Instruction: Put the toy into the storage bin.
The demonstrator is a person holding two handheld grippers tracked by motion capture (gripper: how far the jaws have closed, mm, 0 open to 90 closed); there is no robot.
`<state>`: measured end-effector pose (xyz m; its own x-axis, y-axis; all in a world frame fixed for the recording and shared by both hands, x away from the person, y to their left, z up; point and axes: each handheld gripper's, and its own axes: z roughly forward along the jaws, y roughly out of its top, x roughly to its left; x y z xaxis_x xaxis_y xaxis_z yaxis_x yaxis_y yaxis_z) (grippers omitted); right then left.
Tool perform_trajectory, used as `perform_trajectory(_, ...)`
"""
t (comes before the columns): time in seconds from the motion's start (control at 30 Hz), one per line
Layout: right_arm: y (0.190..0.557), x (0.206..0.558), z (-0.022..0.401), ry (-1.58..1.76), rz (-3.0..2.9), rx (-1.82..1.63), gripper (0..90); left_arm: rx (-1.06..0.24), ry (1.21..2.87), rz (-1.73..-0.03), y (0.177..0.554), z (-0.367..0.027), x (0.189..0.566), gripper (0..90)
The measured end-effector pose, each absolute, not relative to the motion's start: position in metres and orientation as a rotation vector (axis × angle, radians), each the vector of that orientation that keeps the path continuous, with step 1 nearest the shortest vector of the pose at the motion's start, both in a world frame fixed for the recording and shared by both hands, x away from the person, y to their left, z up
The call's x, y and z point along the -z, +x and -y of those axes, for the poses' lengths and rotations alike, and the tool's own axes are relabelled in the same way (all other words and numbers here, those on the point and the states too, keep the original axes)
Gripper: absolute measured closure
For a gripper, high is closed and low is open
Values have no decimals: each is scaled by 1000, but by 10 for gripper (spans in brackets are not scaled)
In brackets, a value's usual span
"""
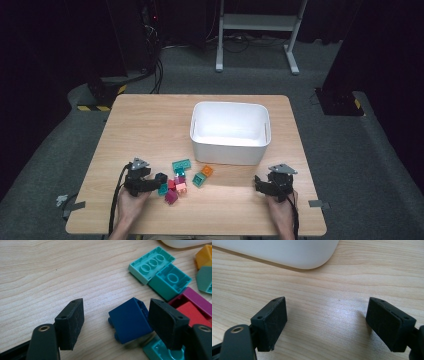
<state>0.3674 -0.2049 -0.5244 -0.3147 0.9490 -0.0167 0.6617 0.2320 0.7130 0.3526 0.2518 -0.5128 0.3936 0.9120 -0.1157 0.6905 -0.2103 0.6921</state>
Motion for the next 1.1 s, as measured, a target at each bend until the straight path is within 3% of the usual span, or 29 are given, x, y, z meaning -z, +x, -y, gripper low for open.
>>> perform_trajectory(0.47,367,524,205,1476,-2059,-849,169,-439,1971,-1362,364,-252,518,359)
perform_trajectory(0.7,367,524,205,1477,-2059,-849,170,-457,1972,-1324,363,-251,517,525)
perform_trajectory(1.1,367,524,205,1476,-2059,-849,169,-471,1968,-1319,363,-251,518,531)
